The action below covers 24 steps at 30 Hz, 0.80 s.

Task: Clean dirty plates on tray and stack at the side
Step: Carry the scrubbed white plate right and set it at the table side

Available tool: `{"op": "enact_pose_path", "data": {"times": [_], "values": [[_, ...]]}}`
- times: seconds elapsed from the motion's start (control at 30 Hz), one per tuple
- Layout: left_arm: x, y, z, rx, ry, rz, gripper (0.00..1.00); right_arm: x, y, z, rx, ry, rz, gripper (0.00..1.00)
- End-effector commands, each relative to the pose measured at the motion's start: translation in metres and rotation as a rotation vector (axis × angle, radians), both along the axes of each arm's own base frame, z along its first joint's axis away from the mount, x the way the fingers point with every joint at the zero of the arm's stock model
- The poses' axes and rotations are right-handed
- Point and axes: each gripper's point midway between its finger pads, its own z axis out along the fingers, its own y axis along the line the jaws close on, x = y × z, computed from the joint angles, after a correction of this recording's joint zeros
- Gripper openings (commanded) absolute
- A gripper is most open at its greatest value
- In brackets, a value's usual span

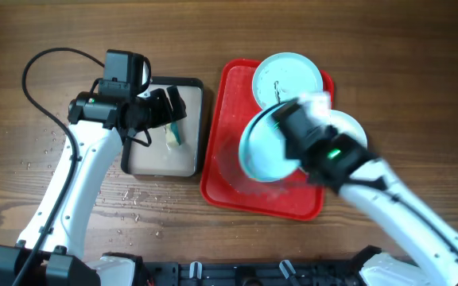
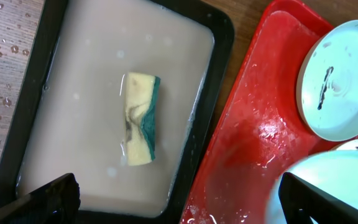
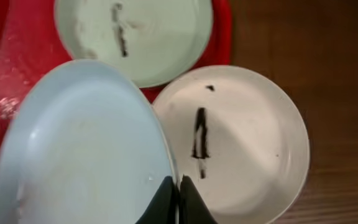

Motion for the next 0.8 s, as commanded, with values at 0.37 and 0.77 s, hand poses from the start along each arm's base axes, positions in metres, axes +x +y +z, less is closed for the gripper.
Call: {"op": "enact_pose_path", "data": {"times": [0.37, 0.77], "values": [[-0.001, 0.0, 0.002, -0.01, -0.006, -0.004, 1.0, -0.044, -0.327, -0.084, 0.552, 0.154, -1.041, 0.04], [-0.001, 0.0, 0.002, -0.01, -0.005, -0.004, 1.0, -0.009, -0.183, -0.015, 0.421, 0.164, -0.429, 0.52]]}}
